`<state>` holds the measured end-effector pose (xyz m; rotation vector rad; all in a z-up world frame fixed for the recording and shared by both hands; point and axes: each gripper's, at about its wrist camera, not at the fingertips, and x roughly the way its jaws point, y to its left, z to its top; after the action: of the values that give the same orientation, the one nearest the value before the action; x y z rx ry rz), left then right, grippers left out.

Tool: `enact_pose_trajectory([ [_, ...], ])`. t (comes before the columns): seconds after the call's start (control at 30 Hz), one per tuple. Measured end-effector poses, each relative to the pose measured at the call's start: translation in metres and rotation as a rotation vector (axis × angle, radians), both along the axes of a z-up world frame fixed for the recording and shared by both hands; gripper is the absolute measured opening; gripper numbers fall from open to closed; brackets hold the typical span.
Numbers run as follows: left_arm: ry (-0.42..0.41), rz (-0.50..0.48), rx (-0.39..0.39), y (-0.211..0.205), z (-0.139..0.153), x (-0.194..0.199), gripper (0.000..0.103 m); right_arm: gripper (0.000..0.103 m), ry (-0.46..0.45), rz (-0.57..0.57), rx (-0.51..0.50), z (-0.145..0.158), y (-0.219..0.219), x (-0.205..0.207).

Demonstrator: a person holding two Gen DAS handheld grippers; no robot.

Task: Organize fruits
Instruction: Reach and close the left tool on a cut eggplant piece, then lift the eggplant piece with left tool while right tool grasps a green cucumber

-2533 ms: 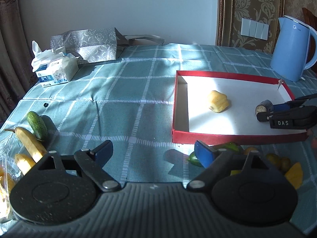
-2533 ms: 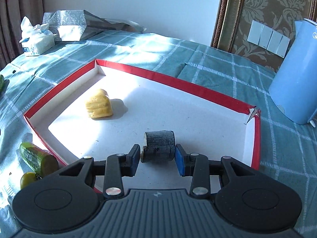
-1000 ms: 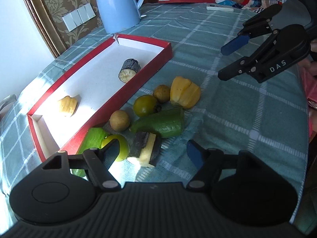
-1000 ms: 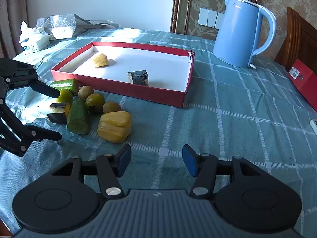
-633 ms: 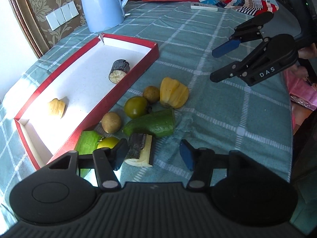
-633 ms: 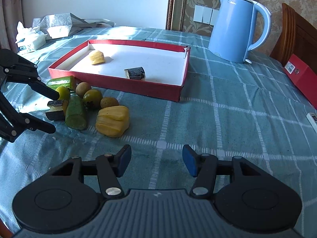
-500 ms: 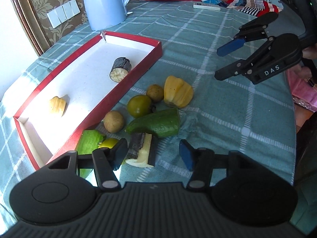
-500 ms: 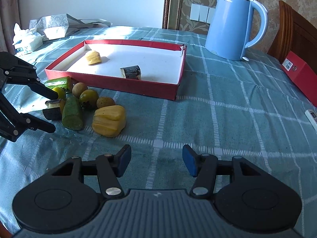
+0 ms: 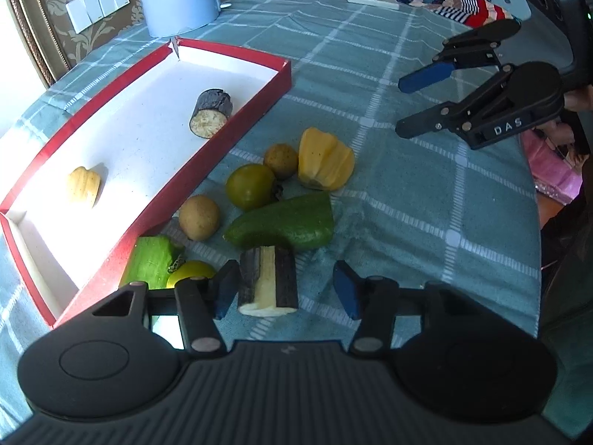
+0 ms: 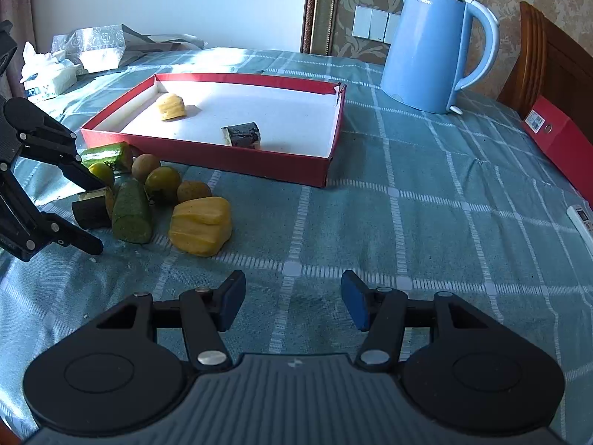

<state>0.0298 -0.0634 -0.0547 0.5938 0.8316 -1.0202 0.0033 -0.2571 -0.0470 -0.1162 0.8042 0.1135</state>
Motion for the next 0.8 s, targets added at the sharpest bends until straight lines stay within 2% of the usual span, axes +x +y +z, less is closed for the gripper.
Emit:
enact_pose_trajectory([
  [0.13,-0.003,0.014,0.006,0.001,-0.003,0.002,0.05,0.056,0.006,-0.008,0.007,-0.001,-0.001,0.001],
  [0.23,0.002,0.052,-0.001,0.005,-0.005,0.004,0.038,0.056,0.007,-0.006,0.004,-0.002,-0.001,0.001],
  [0.4,-0.01,0.098,-0.024,0.01,-0.005,0.003,0.031,0.056,0.014,-0.01,0.013,-0.004,-0.001,0.002],
  [0.8,-0.098,0.198,-0.034,0.008,-0.009,-0.015,0.03,0.056,0.0,0.036,0.007,-0.004,0.009,0.001],
])
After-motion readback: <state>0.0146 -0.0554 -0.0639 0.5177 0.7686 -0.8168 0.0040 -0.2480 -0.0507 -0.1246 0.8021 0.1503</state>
